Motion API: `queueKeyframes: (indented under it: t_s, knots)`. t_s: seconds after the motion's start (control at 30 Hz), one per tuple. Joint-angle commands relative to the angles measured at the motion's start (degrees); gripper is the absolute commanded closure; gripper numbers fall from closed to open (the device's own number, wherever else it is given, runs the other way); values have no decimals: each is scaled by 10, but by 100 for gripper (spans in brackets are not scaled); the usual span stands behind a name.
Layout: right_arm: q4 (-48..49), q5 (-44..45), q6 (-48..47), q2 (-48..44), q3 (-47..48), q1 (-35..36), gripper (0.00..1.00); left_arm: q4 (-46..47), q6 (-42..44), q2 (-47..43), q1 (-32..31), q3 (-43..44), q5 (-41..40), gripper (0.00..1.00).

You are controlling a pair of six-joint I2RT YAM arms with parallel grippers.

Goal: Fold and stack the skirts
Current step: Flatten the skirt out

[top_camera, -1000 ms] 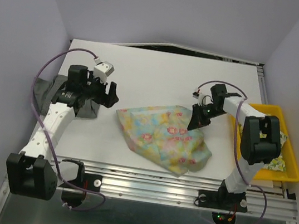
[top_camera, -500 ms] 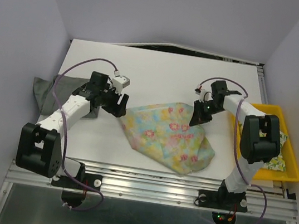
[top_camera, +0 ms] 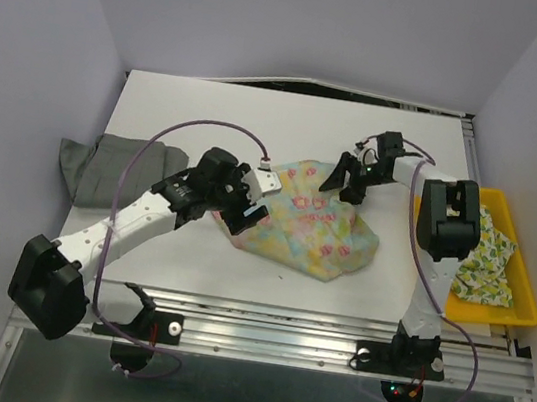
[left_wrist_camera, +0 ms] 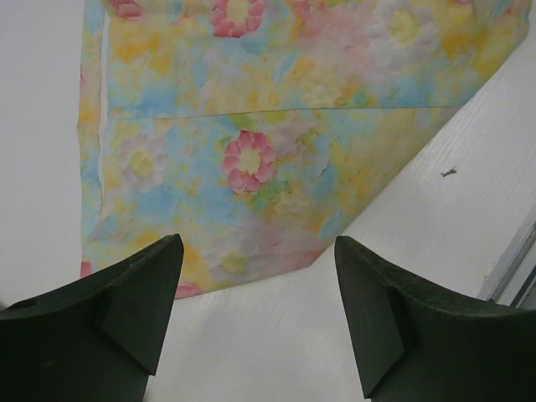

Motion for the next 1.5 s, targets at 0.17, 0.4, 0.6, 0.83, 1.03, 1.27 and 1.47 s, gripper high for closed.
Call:
queueKeyframes:
  t_s: [0.17,0.4,0.6,0.83,1.03,1.27,1.47]
  knots:
    - [-126,70,-150,-44,95,-8,13,49,144,39,-127,-25,-100,15]
    - [-228,155,-239,-110,41,-8,13,74,218,130,-193,-1,-99,16]
    - [-255,184,-255,-137,-26,-13,13,89,255,218,-208,21,-128,18]
    - [-244,211,-258,-140,-88,-18,14,102,280,250,-216,25,-116,24]
    - [-243,184,-270,-132,-77,-18,18,-32,267,231,-201,91,27,100]
    - [-227,168,-264,-120,-74,-18,35,-248,200,315,-57,304,297,100]
    - [-214,177,-253,-96,-35,-18,37,-453,170,620,79,569,447,100]
